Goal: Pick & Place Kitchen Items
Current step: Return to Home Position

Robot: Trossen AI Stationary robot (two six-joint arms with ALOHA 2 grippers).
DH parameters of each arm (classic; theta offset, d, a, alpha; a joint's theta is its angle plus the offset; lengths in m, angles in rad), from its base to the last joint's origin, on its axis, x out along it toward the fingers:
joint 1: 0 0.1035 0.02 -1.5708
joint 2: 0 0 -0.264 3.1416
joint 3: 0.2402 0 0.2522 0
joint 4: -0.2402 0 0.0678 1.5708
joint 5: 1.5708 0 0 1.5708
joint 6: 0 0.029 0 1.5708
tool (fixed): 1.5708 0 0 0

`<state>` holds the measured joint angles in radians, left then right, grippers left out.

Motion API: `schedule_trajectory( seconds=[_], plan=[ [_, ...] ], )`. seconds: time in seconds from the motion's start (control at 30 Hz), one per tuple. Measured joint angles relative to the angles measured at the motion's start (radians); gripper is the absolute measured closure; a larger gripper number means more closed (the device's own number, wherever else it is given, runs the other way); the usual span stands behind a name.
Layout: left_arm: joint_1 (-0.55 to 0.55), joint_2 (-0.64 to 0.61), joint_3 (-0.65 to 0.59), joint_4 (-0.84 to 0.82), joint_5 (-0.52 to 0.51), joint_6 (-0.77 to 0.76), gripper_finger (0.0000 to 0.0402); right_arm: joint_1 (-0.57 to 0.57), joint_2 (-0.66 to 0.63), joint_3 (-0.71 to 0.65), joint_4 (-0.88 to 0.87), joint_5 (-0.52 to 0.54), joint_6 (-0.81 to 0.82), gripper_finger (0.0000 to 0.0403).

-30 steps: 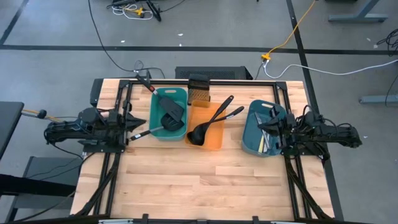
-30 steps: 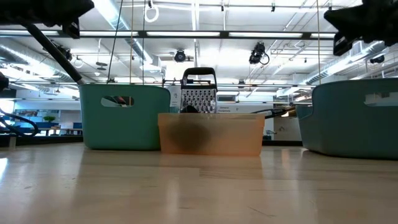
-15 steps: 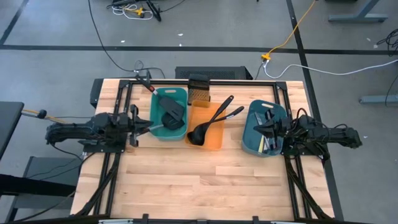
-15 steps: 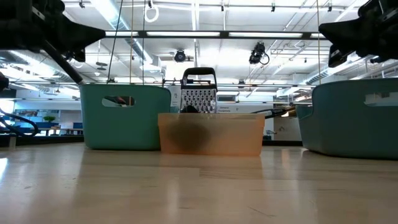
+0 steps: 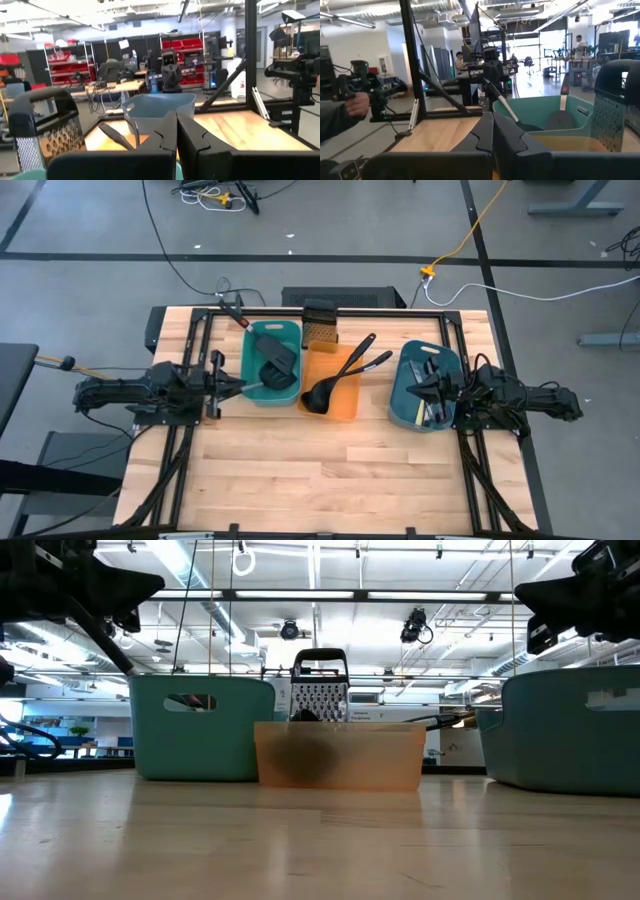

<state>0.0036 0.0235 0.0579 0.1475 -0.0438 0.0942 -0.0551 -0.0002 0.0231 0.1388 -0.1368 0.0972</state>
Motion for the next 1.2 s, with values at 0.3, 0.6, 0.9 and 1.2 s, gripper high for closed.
schedule_trajectory(
  seconds=[0.3,0.6,0.9,1.2],
  plan=[
    [0.0,0.0,0.0,0.014,-0.032,0.001,0.04,-0.005,0.0,0.0,-0.011,0.021,-0.004,0.0399],
    [0.0,0.0,0.0,0.011,-0.03,-0.004,0.04,-0.011,0.0,0.0,0.009,-0.007,0.012,0.038],
    [0.0,0.0,0.0,0.015,0.096,-0.007,0.0373,-0.011,0.0,0.0,0.039,-0.011,-0.039,0.0375],
    [0.0,0.0,0.008,0.021,-0.017,-0.074,0.0394,-0.011,0.0,0.001,0.031,0.024,-0.056,0.0374]
  ],
)
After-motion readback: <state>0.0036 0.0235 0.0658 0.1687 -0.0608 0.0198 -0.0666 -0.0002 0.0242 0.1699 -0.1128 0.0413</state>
